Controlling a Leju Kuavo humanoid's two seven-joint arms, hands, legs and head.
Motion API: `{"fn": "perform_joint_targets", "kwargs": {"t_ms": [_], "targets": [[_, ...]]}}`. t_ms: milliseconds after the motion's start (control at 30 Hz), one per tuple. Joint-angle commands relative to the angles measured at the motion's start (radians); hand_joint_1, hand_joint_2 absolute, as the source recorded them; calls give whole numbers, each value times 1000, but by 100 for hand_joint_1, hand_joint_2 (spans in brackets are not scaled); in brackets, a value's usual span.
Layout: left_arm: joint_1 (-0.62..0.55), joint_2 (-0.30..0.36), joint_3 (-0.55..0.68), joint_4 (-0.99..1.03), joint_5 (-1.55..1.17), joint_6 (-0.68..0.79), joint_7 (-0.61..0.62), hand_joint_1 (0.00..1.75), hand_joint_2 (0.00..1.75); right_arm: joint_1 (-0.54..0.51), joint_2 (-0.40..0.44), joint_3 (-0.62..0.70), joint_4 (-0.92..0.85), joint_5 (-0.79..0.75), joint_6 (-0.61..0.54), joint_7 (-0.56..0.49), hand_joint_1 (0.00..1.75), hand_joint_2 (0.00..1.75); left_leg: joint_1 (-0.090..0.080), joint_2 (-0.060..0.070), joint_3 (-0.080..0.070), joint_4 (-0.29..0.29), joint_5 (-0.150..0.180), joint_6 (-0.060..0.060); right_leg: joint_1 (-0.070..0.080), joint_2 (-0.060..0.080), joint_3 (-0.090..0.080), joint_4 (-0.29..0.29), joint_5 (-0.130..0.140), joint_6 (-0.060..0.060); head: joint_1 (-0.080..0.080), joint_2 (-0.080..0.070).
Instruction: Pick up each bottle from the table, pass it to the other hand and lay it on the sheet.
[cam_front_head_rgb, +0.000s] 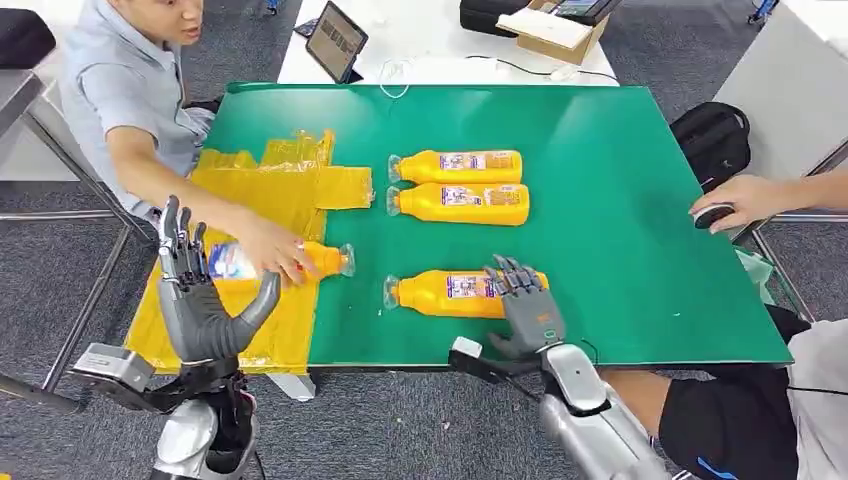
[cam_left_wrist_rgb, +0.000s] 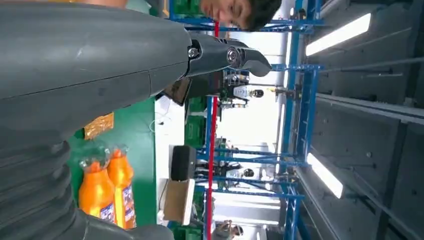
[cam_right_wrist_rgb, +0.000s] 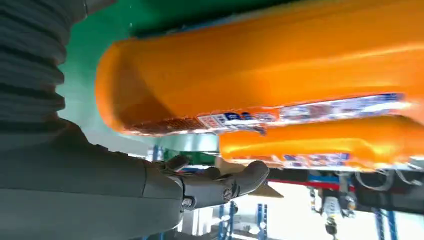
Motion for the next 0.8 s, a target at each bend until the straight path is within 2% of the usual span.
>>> {"fn": "perform_joint_targets", "kwargs": {"t_ms": [33, 267, 567, 600, 633, 700, 800], "targets": [[-47, 16, -31, 92, 12, -9, 22, 0, 175, -173, 36, -9, 346, -16, 0, 0, 0, 175, 0, 1, 4, -1, -1, -1, 0, 1, 4, -1, 0, -1, 0, 0], [-67, 15, -52, 126, 24, -23, 24, 0, 175, -243, 59, -28, 439, -36, -26, -39, 0, 175, 0, 0, 6, 0, -1, -1, 0, 0, 5, 0, -1, -2, 0, 0], [-68, 24, -60, 150, 52, -57, 49, 0, 175, -259, 104, -45, 507, -116, 99, -105, 0, 175, 0, 1, 6, -1, 0, -1, 0, 1, 5, -1, -1, -1, 0, 0], [-65, 25, -61, 149, 52, -59, 49, 0, 175, -259, 103, -43, 513, -122, 123, -113, 98, 175, 0, 1, 8, -1, -1, -1, 1, 0, 7, -1, -1, -2, 0, 0], [-63, 24, -60, 147, 53, -59, 51, 0, 175, -255, 99, -39, 512, -128, 143, -116, 141, 175, 0, 1, 7, -1, -1, -1, 0, 1, 6, -1, -1, -2, 0, 0], [-59, 25, -59, 144, 53, -61, 53, 0, 175, -250, 94, -35, 512, -128, 145, -116, 166, 175, 0, 1, 9, -2, -1, -1, 1, 1, 8, -1, -1, -2, 0, 0], [-47, 30, -55, 130, 54, -65, 62, 0, 175, -241, 79, -35, 515, -136, 179, -98, 169, 175, 1, 2, 10, -1, -1, -1, 1, 1, 8, -1, -1, -2, 0, 0]]}}
